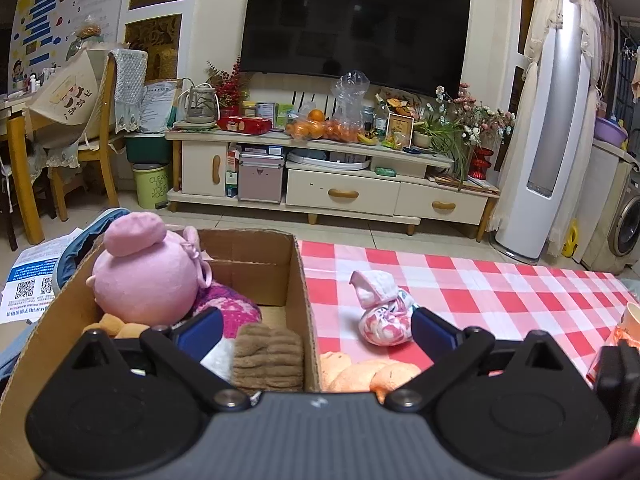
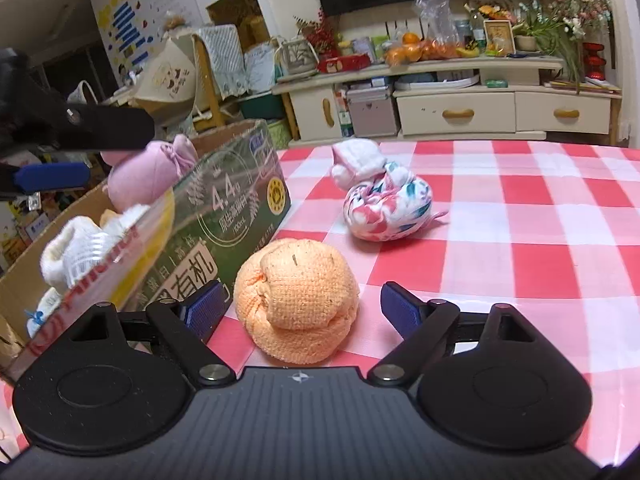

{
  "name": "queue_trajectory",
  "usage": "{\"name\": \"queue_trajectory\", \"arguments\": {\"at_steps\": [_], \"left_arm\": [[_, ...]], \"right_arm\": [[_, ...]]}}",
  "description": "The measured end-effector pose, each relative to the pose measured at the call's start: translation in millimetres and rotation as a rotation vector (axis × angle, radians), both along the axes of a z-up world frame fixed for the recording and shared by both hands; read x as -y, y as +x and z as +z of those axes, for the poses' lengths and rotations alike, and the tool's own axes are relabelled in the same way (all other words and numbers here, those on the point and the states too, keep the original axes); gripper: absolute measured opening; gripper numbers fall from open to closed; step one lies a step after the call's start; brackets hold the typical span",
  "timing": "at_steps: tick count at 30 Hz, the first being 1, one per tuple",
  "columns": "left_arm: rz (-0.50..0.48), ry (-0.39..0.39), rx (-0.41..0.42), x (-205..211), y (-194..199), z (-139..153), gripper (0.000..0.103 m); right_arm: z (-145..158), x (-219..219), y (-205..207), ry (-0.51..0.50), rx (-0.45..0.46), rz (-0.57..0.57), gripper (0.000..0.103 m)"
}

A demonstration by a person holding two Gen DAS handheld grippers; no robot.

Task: Organize soft objects
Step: 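Move the left tool to the floral cloth bundle while the right tool reaches the orange knitted ball, then grasp the floral cloth bundle with the left tool while the right tool grasps the orange knitted ball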

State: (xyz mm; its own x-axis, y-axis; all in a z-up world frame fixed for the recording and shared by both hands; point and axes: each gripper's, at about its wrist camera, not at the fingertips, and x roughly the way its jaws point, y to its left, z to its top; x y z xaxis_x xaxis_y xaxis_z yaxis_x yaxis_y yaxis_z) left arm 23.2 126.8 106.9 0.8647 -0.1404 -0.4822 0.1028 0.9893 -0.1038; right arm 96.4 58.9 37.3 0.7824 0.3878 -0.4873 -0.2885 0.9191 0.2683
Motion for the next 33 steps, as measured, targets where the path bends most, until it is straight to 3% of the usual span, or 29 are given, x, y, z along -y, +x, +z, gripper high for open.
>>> {"name": "queue_trajectory", "arguments": {"at_steps": [9, 13, 17, 23, 33], "left_arm": [[-0.007, 0.017, -0.001, 11, 3, -2, 0.101], [-0.009, 0.024, -0.003, 16, 4, -3, 0.101], [-0.015, 0.029, -0.004, 25, 6, -3, 0.101], [-0.036, 0.036, 0.0, 41, 6, -5, 0.102], [-0.072, 0.085, -0.018, 85, 18, -16, 0.102]], "right_arm": [[-12, -13, 17, -0.026, -0.022, 0.059, 0.103], [-14, -10, 16, -0.042, -0.013, 0.059, 0.09], [-13, 0, 11, -0.066, 0.001, 0.03, 0.089], [-14, 40, 3, -0.095, 0.001, -0.06, 0.088], [-19, 127, -9, -0.114, -0.008, -0.305, 0.089]]}}
